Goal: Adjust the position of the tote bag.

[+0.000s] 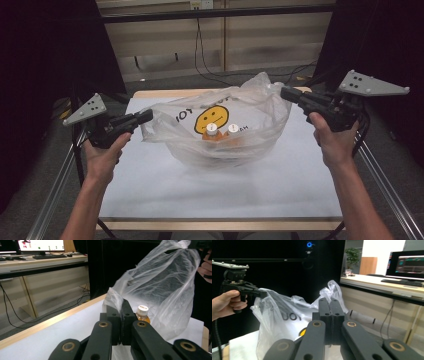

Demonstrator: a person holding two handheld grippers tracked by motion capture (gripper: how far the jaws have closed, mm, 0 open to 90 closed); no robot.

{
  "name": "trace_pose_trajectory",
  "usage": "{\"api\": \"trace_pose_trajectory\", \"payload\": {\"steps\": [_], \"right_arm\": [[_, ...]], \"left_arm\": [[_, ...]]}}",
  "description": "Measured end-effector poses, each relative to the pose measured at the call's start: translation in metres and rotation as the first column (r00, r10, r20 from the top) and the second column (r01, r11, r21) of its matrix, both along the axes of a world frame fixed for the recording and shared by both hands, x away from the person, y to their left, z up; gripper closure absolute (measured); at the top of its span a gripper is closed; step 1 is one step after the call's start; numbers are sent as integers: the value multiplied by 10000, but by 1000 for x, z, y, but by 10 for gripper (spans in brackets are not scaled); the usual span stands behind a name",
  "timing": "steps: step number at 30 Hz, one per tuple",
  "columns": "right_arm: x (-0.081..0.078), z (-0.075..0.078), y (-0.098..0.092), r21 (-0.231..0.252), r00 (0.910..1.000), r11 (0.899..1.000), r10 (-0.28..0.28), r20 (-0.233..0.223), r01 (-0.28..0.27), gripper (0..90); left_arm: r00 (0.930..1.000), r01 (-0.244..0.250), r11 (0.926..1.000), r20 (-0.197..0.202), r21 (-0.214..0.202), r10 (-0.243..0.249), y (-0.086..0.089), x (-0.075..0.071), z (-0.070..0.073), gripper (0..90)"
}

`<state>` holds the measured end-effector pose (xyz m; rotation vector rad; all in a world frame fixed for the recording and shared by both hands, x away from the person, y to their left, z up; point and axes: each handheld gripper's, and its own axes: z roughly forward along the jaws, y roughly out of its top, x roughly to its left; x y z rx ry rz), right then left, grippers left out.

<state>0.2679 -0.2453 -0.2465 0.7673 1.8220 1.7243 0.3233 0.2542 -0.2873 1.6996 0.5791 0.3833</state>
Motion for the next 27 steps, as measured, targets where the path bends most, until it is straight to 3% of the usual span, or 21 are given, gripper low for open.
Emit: {"api": "trace_pose_trajectory", "payload": {"steps": [9, 14, 18, 20, 23, 27], "right_arm": [[1, 17, -23, 398, 9937, 9938, -1055, 374, 1040, 900], [-1, 22, -34, 496, 9883, 9885, -1450, 468, 1427, 900], [-1, 14, -46, 601, 9811, 9798, -1922, 239, 1905, 900], [1, 8, -53, 801, 9799, 9769, -1993, 55, 1982, 900], [3, -2, -58, 657, 9785, 9763, -2055, -162, 2062, 900], [6, -14, -56, 521, 9814, 9806, -1865, -446, 1888, 900]], "left_arm": [[9984, -552, 9978, -129, 369, 557, 7, 14, 14, 893], [9972, -691, 9976, -280, -70, 689, 9, 23, 8, 893], [9953, -873, 9950, -461, -491, 850, 14, 29, 1, 894], [9940, -1018, 9944, -426, -296, 1005, 15, 30, -2, 895], [9947, -866, 9953, -594, -438, 839, 14, 29, -7, 894], [9967, -644, 9979, -492, 34, 645, 7, 29, -13, 894]]}}
